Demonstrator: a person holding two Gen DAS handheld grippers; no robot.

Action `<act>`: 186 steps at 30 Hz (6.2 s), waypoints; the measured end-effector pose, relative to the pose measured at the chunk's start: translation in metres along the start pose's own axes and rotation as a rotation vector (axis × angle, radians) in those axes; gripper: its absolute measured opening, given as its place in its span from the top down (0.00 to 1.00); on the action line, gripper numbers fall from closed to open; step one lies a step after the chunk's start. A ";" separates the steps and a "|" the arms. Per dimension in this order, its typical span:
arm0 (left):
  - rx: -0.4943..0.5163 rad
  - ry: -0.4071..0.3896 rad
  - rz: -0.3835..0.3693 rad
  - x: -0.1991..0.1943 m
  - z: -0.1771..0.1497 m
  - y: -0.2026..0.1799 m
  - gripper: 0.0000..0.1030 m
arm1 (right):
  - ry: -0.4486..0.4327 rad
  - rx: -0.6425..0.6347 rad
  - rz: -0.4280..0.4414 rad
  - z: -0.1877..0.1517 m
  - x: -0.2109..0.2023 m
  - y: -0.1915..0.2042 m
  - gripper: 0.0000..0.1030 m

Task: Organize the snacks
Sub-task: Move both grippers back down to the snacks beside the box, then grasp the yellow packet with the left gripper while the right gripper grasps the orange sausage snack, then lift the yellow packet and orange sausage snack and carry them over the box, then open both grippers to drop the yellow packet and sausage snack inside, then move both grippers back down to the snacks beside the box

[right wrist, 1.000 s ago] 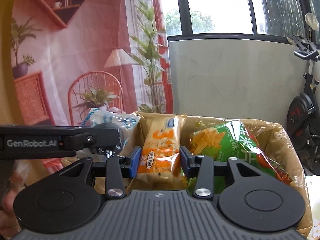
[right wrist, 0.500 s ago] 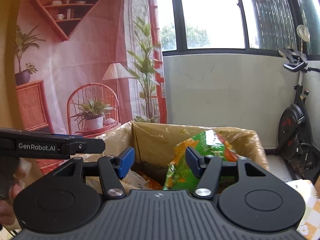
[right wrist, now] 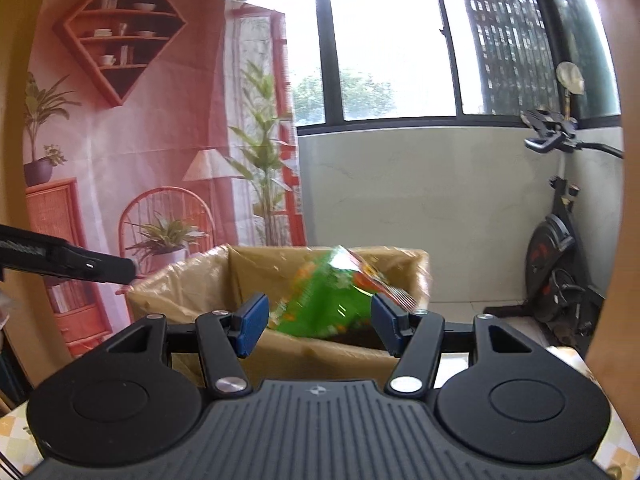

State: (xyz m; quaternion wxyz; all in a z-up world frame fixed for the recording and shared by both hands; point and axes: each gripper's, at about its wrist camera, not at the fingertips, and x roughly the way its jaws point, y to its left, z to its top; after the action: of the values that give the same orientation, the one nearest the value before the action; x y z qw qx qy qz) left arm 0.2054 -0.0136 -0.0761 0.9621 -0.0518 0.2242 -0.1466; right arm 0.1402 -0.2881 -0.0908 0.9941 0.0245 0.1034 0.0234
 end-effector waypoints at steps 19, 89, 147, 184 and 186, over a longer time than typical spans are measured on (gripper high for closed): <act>0.089 0.146 -0.101 0.059 -0.101 -0.013 0.46 | 0.252 0.090 -0.174 -0.139 0.003 -0.064 0.45; 0.125 0.344 -0.003 0.110 -0.194 -0.023 0.62 | 0.401 0.031 -0.191 -0.183 0.026 -0.067 0.78; 0.076 0.001 0.046 0.069 0.037 0.039 0.68 | 0.068 -0.049 0.135 0.039 0.106 0.060 0.81; 0.046 0.017 0.038 0.007 -0.011 0.022 0.51 | 0.056 0.061 0.046 -0.035 0.014 0.019 0.53; 0.029 0.043 0.022 0.011 -0.022 0.023 0.51 | 0.066 0.069 0.036 -0.042 0.012 0.015 0.53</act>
State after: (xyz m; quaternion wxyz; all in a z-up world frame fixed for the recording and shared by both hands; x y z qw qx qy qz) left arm 0.2107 0.0039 -0.1038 0.9592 -0.0322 0.2432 -0.1402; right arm 0.1425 -0.2707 -0.1332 0.9881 0.0596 0.1366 0.0385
